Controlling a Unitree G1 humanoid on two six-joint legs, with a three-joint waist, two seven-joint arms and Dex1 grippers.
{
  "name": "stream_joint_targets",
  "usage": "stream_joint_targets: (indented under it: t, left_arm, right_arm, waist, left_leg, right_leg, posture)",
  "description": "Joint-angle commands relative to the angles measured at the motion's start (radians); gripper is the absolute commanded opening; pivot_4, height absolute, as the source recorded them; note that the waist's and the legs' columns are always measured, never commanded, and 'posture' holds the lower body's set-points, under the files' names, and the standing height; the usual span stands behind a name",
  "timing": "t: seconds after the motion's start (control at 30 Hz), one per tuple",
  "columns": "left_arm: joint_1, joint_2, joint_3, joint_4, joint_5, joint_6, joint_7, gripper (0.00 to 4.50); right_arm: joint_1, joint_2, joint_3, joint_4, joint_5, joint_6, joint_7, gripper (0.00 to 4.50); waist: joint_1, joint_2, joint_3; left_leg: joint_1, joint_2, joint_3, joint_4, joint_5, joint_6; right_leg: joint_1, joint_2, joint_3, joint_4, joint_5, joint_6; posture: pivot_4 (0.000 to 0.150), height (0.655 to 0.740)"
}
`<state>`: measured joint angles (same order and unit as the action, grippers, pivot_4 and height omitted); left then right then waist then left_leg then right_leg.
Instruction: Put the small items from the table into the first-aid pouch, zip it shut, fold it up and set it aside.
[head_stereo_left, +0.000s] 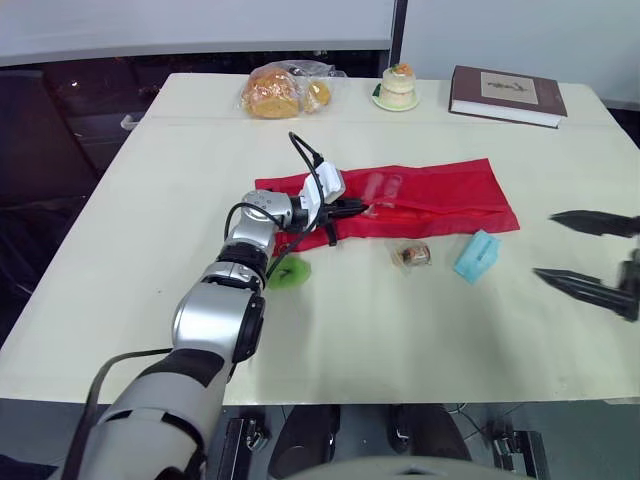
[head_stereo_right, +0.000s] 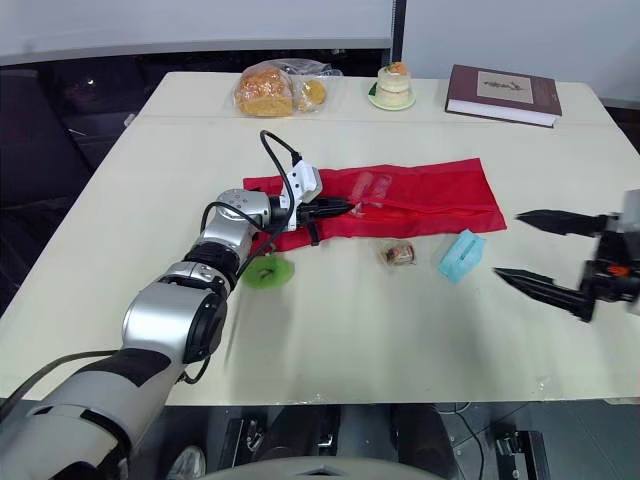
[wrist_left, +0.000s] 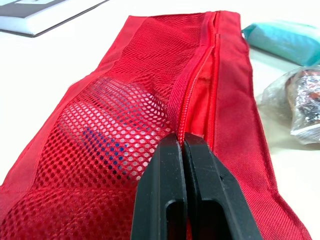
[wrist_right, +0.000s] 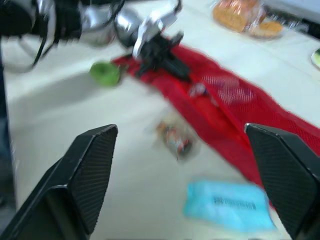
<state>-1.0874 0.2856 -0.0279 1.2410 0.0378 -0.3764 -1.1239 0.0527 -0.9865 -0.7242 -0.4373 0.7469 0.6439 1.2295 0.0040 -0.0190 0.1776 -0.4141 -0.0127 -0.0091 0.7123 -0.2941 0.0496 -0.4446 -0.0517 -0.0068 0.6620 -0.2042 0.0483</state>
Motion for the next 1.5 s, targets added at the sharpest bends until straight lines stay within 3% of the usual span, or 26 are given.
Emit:
stream_joint_targets:
  t: [0.03,0.33,0.83,1.03,1.13,1.33,1.5]
  left_arm:
    - [-0.020,0.026,0.015,-0.005,-0.007,0.000,0.013,0.00]
    - [-0.016,0.044,0.015,0.007,-0.004,0.011,0.038,0.00]
    - [-0.029,0.063,0.010,0.028,0.014,0.028,0.058,0.00]
    - [-0.029,0.049,-0.001,0.025,0.025,0.034,0.056,0.00]
    - [-0.029,0.027,-0.012,0.014,0.029,0.026,0.048,0.00]
    - [-0.023,-0.021,-0.018,-0.009,0.026,-0.003,0.043,0.00]
    - [-0.011,-0.050,-0.021,-0.022,0.027,-0.027,0.043,0.00]
  right_arm:
    - [0.066,-0.055,-0.196,0.063,-0.017,-0.033,0.107,4.45]
    - [0.232,-0.078,-0.460,0.152,-0.037,-0.021,0.228,4.45]
    - [0.309,0.037,-0.496,0.033,0.018,-0.024,0.133,4.45]
    - [0.243,0.110,-0.198,-0.100,-0.031,-0.110,-0.013,4.45]
    - [0.110,0.120,0.091,-0.106,-0.146,-0.167,-0.118,4.45]
    - [-0.176,0.102,0.550,0.021,-0.358,-0.216,-0.146,4.45]
    - [-0.374,0.125,0.791,0.189,-0.511,-0.264,-0.132,4.45]
  waist:
    - [0.006,0.000,0.000]
    - [0.010,0.000,0.000]
    - [0.010,0.000,0.000]
    - [0.008,0.000,0.000]
    - [0.011,-0.001,0.000]
    - [0.011,-0.001,-0.001]
    - [0.010,-0.001,-0.001]
  left_leg:
    - [0.000,0.000,0.000,0.000,0.000,0.000]
    - [0.001,0.000,0.000,0.000,0.000,0.000]
    - [0.001,0.000,0.000,0.001,0.000,0.000]
    - [0.002,0.001,0.000,0.001,0.000,0.000]
    - [0.001,0.000,-0.001,0.002,0.000,0.000]
    - [-0.001,0.000,-0.002,0.005,0.001,-0.002]
    - [0.000,-0.001,-0.002,0.006,0.001,-0.002]
  right_leg:
    - [0.000,0.000,0.000,0.000,0.000,0.000]
    - [0.001,0.000,0.000,0.000,0.000,0.000]
    - [0.001,0.000,0.000,0.000,0.000,0.000]
    - [0.001,0.000,0.001,0.001,0.000,0.000]
    - [0.001,0.000,0.000,0.000,0.000,0.000]
    - [0.002,0.000,-0.002,0.000,0.000,0.000]
    - [0.002,0.000,-0.002,0.000,0.000,0.001]
  posture:
    - [0.150,0.7289]
    - [0.150,0.7289]
    - [0.150,0.7289]
    - [0.150,0.7289]
    - [0.150,0.7289]
    - [0.150,0.7289]
    - [0.150,0.7289]
